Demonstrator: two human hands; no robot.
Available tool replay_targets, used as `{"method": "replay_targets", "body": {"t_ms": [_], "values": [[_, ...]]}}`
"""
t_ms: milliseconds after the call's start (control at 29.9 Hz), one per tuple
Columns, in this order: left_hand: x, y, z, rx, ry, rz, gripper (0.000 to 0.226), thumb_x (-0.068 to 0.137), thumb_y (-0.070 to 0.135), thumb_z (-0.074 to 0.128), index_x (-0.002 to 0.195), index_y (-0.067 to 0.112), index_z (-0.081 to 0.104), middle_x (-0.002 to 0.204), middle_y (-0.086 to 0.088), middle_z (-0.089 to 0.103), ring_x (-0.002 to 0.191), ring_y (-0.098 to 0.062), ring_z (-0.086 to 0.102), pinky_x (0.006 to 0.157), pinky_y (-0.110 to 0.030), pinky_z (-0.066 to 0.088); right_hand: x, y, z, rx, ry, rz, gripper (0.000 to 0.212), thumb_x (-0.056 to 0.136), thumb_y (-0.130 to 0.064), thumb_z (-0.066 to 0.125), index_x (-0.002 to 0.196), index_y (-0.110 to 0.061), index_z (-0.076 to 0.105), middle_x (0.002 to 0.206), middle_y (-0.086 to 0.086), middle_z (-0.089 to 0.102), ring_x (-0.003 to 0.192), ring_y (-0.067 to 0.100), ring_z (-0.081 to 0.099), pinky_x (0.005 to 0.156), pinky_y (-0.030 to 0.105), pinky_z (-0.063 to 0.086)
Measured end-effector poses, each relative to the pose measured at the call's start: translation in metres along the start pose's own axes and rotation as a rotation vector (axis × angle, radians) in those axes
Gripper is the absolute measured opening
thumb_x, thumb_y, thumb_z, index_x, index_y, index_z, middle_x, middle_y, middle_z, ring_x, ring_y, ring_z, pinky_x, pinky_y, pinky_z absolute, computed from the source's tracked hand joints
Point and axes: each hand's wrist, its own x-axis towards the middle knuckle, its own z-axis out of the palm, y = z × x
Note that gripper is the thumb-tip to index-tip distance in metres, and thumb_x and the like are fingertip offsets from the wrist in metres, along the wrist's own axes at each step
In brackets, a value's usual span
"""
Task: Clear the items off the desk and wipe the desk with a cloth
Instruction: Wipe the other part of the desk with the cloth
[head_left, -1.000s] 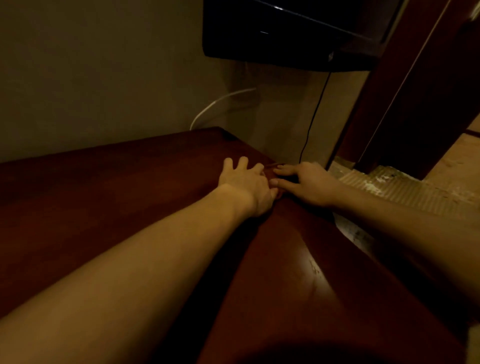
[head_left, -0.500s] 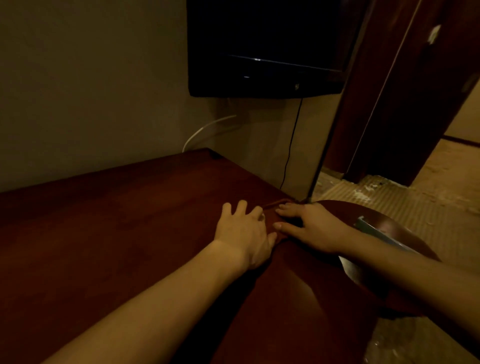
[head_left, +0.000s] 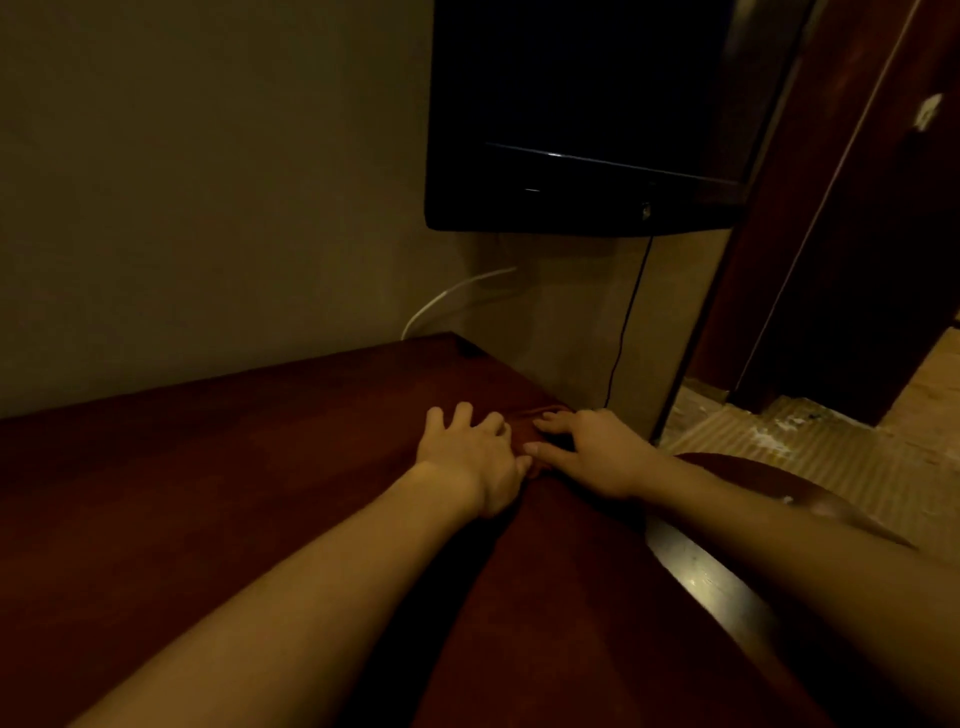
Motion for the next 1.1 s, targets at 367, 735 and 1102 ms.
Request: {"method": "replay_targets", "body": {"t_ms": [367, 735, 1102], "values": [[0.110, -0.132, 0.011, -0.020, -0.079, -0.245, 0.058, 0.099, 0.052, 0.017, 0.148, 0.022, 0.026, 0.157, 0.001, 0.016, 0.143, -0.036, 0.008, 0.109, -0.058, 0.009, 0.188, -0.039, 0.010, -0.019, 0.020, -0.120, 0.046, 0.100, -0.040, 0.041, 0.133, -0.010, 0.055, 0.138, 0.013, 0.055, 0.126, 0.030, 0.050, 0.104, 0.036, 0.038], [0.132, -0.168, 0.013, 0.011, -0.087, -0.294, 0.058, 0.097, 0.055, 0.018, 0.146, 0.026, 0.029, 0.156, 0.001, 0.019, 0.141, -0.034, 0.010, 0.112, -0.056, 0.010, 0.232, -0.059, 0.011, -0.046, -0.008, -0.124, 0.041, 0.101, -0.037, 0.039, 0.127, -0.012, 0.060, 0.134, 0.013, 0.057, 0.121, 0.030, 0.052, 0.101, 0.036, 0.041], [-0.028, -0.162, 0.022, -0.005, -0.066, -0.287, 0.059, 0.097, 0.054, 0.020, 0.147, 0.024, 0.029, 0.154, 0.002, 0.023, 0.138, -0.034, 0.019, 0.106, -0.054, 0.020, 0.110, -0.146, 0.026, -0.028, -0.029, -0.199, 0.048, 0.102, -0.035, 0.035, 0.141, -0.008, 0.044, 0.148, 0.016, 0.042, 0.138, 0.031, 0.035, 0.111, 0.035, 0.027]]}}
